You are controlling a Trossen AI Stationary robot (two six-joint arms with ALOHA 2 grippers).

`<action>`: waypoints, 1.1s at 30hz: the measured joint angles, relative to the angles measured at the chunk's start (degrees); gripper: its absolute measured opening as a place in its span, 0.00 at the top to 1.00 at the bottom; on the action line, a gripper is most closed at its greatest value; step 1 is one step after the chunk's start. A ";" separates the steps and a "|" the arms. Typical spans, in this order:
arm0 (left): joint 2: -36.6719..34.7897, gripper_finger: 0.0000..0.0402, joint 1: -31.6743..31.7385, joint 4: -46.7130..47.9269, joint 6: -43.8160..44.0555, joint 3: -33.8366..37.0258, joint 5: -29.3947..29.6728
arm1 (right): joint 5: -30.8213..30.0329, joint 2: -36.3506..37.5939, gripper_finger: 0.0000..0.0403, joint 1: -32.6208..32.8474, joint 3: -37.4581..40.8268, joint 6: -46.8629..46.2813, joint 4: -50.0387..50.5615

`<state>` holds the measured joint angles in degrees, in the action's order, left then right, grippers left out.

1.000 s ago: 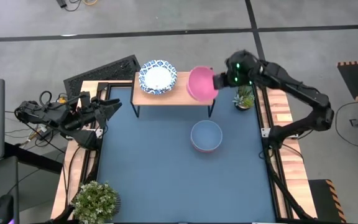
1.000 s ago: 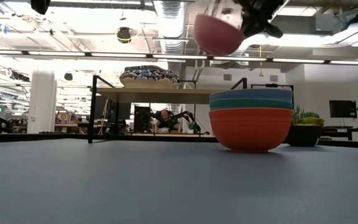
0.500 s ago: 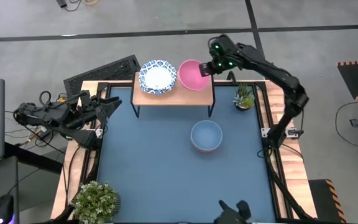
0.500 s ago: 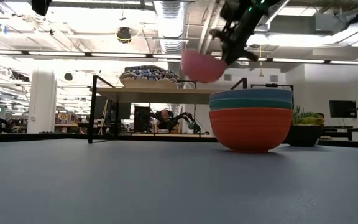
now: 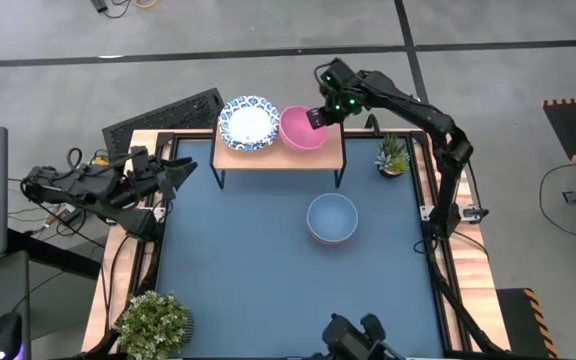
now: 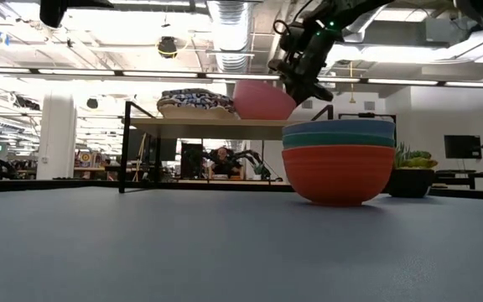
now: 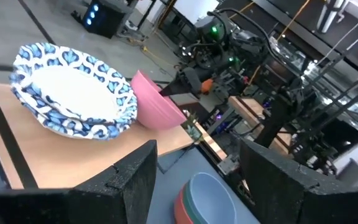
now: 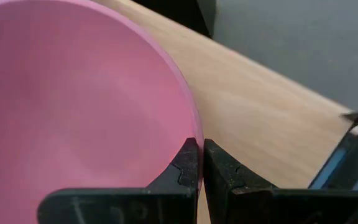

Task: Place and stack bowls onto a shelf
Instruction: Put the pink bowl on the shelf, then stack the blue bowl on the pink bowl on the shelf

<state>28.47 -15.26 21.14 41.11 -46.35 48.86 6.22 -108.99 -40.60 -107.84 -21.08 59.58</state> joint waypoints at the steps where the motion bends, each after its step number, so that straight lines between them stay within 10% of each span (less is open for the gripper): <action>1: 0.00 0.47 0.11 0.04 0.14 0.00 -0.49 | -0.03 0.02 0.93 0.01 0.01 0.16 0.45; 19: -0.01 0.47 0.10 0.87 -0.55 0.00 -1.59 | -3.37 3.67 0.93 -0.19 -2.02 0.96 7.05; 33: 0.00 0.47 0.10 2.54 -2.65 0.00 -3.21 | -3.31 3.73 0.60 -0.02 -2.34 3.05 3.65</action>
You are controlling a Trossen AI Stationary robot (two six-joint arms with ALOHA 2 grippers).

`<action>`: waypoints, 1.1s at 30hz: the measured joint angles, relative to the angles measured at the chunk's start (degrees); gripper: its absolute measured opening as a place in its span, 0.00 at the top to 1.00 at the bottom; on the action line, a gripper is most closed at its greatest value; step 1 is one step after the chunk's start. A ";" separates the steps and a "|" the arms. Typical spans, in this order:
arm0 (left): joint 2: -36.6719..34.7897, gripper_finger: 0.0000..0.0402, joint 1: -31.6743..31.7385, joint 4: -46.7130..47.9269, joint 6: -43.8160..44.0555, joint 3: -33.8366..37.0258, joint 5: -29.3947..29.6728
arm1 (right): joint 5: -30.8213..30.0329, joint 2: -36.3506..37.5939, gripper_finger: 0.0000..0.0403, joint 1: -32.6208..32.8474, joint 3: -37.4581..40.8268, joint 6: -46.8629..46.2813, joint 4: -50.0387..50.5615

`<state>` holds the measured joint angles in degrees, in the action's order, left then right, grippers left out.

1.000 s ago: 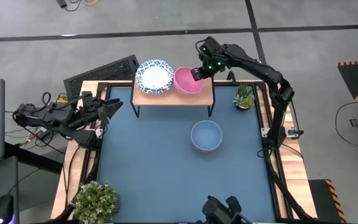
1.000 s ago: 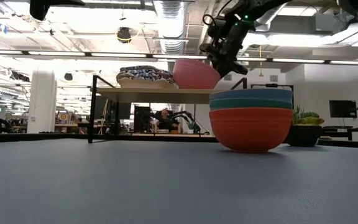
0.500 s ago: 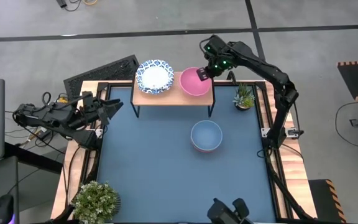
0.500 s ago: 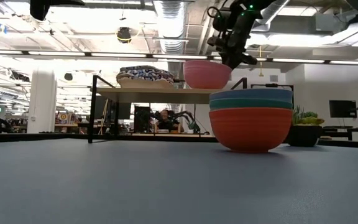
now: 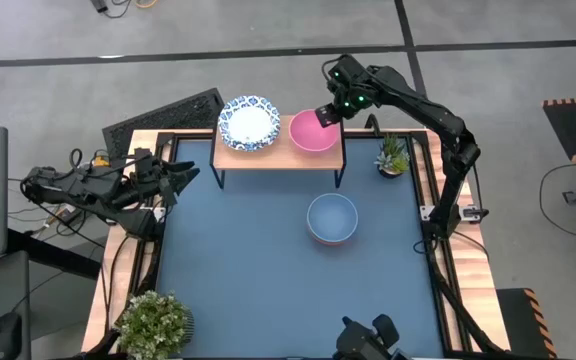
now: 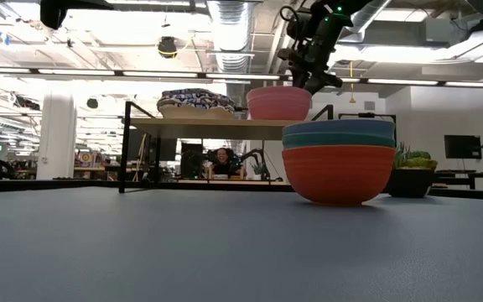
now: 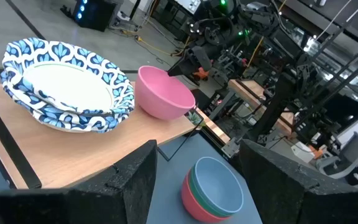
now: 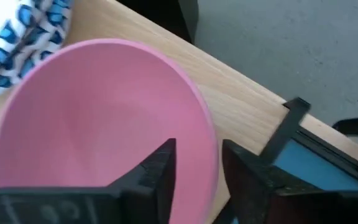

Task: Place and stack bowls onto a shelf
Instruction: Stack the blue bowl on the pink bowl on the shelf

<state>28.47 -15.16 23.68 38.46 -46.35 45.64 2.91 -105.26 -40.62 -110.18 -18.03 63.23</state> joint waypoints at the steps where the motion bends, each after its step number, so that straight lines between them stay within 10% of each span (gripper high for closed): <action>1: 0.00 0.47 0.00 0.00 -0.36 0.00 -0.01 | 0.00 0.07 0.58 -0.11 -0.52 0.08 0.35; 15: 0.00 0.47 0.00 -0.89 0.74 0.00 -3.32 | -7.07 3.81 0.56 5.90 -18.11 4.62 22.48; 33: 0.88 0.47 0.00 -2.28 1.06 0.00 -2.87 | -30.32 36.33 0.56 44.40 12.26 -31.25 22.92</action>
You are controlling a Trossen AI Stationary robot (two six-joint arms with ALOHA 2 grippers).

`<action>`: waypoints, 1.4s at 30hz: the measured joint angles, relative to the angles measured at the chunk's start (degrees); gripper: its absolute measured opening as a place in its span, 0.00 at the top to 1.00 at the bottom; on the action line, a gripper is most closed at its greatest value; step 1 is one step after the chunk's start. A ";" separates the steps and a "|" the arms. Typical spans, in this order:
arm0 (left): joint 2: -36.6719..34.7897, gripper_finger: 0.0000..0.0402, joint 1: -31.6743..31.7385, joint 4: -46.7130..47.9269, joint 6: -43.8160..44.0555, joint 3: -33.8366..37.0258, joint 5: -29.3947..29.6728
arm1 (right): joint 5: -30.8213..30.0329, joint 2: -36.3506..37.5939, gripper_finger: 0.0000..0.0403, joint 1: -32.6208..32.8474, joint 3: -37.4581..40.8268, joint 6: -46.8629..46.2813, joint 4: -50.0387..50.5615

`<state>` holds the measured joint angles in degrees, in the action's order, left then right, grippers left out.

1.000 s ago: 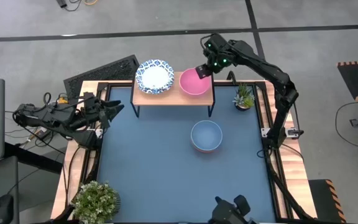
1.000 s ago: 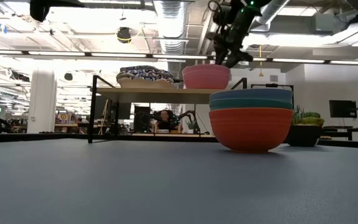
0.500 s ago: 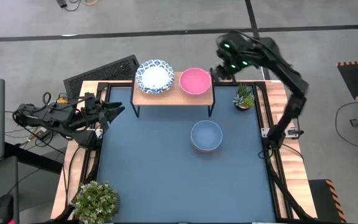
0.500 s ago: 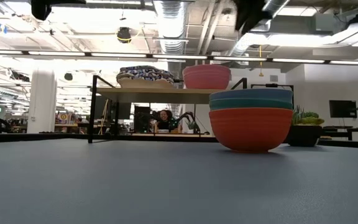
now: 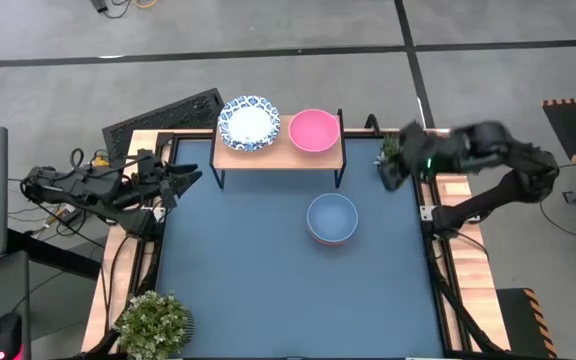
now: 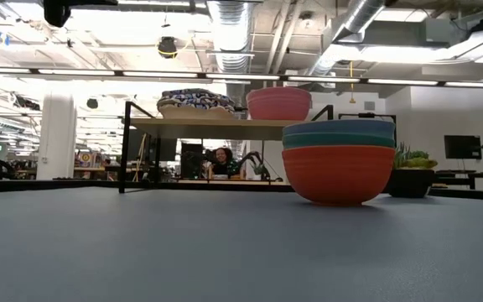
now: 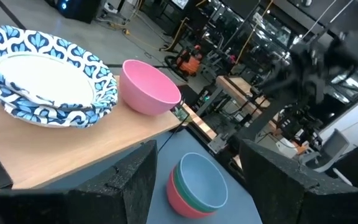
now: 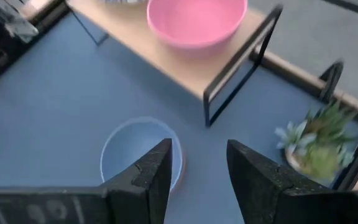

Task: Place and stack bowls onto a shelf
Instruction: Stack the blue bowl on the pink bowl on the shelf

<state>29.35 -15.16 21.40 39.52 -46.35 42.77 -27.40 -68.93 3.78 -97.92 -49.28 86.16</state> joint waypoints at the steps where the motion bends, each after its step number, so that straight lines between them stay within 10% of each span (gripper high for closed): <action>1: 0.04 0.47 0.00 -0.59 -0.60 0.00 0.02 | -0.95 0.69 0.56 2.38 2.33 -3.01 -0.25; 17: 0.67 0.47 0.09 -2.42 -0.55 0.00 1.54 | -8.34 -4.09 0.56 18.50 32.23 -28.77 -15.10; 42: 3.21 0.47 6.28 -2.95 -6.11 -5.88 -8.71 | 0.98 -1.34 0.56 -2.86 33.74 -3.17 -28.81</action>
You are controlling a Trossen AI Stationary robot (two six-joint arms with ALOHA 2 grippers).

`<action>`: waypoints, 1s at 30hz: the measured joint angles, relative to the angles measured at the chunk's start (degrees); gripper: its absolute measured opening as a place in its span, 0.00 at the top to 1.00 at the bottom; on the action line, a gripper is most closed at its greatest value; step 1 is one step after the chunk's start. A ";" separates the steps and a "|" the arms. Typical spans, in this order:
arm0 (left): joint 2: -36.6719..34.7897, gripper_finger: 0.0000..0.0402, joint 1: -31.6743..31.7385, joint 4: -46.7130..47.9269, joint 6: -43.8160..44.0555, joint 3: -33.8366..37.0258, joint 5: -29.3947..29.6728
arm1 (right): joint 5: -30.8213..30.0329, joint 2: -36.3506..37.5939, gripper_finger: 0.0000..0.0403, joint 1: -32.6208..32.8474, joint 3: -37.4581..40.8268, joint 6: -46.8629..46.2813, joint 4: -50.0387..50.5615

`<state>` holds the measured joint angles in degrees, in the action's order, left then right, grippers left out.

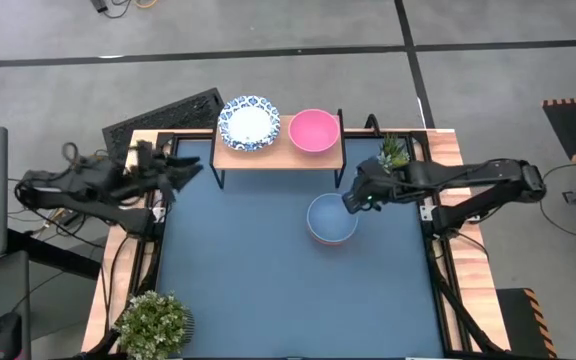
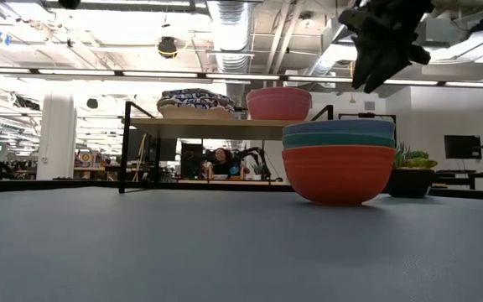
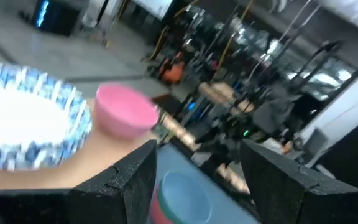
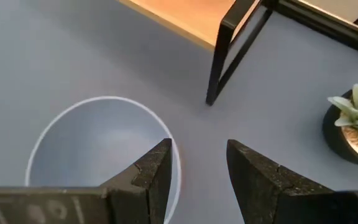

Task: Place and stack bowls onto a shelf
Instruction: Stack the blue bowl on the pink bowl on the shelf

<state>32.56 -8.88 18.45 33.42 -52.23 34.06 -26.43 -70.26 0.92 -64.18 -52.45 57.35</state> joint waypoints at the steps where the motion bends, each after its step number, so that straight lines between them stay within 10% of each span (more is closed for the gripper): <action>1: -0.12 0.47 0.16 -0.21 -1.43 -1.03 -0.18 | 0.48 0.77 0.56 -0.01 0.00 0.00 -0.01; 30: 0.71 0.47 13.19 4.03 -10.64 -5.96 -7.47 | 11.62 -10.48 0.56 -3.96 -0.02 1.70 -1.19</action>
<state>33.27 4.31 22.48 22.78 -58.19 26.59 -14.81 -80.74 -3.04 -64.20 -50.74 56.16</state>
